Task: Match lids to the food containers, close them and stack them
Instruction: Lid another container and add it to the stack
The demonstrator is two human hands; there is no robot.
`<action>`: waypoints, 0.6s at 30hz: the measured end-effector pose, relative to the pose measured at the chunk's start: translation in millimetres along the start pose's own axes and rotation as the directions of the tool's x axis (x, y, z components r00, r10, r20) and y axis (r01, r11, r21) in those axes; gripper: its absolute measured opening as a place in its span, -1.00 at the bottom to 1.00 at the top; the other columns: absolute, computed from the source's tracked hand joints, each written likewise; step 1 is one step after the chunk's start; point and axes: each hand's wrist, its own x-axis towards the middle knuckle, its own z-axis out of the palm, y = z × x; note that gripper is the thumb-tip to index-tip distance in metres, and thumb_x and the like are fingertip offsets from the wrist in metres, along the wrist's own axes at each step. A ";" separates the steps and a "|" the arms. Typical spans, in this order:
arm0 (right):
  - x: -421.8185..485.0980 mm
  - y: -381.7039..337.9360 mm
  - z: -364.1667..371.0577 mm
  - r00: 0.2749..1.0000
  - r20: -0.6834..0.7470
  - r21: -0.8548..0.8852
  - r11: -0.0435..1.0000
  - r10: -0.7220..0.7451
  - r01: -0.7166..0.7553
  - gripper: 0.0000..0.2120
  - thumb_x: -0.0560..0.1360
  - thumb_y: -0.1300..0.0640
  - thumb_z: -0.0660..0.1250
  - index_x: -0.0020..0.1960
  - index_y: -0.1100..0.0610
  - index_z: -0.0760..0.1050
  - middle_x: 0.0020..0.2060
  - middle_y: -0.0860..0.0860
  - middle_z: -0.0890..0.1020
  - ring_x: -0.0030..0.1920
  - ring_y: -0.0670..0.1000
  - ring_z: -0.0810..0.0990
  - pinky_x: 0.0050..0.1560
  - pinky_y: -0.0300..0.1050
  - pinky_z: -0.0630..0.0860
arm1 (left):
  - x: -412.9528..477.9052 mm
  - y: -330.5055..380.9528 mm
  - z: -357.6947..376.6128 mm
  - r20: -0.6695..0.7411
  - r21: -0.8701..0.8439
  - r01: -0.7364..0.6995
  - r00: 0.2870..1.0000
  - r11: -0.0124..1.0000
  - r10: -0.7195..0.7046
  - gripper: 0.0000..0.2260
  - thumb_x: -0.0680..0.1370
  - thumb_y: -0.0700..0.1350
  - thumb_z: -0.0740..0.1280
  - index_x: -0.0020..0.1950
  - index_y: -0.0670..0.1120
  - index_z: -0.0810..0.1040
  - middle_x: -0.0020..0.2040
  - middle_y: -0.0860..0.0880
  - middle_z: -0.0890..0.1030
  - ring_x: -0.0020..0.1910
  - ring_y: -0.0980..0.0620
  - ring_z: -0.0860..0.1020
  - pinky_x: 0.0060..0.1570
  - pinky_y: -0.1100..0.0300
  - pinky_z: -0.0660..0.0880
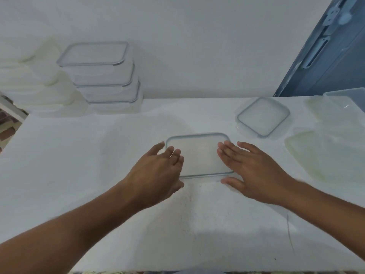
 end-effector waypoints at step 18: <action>-11.4 -0.8 36.1 0.948 -0.318 0.135 0.990 0.018 0.027 -0.46 0.62 -0.11 0.20 0.47 0.20 0.42 0.48 0.06 0.41 0.51 0.00 0.34 0.51 -0.01 0.25 | -23.8 12.8 43.9 -0.286 -0.413 0.129 0.922 0.902 -0.263 -0.42 0.57 0.29 0.19 0.48 0.00 0.50 0.48 0.04 0.47 0.51 0.13 0.35 0.42 -0.24 0.34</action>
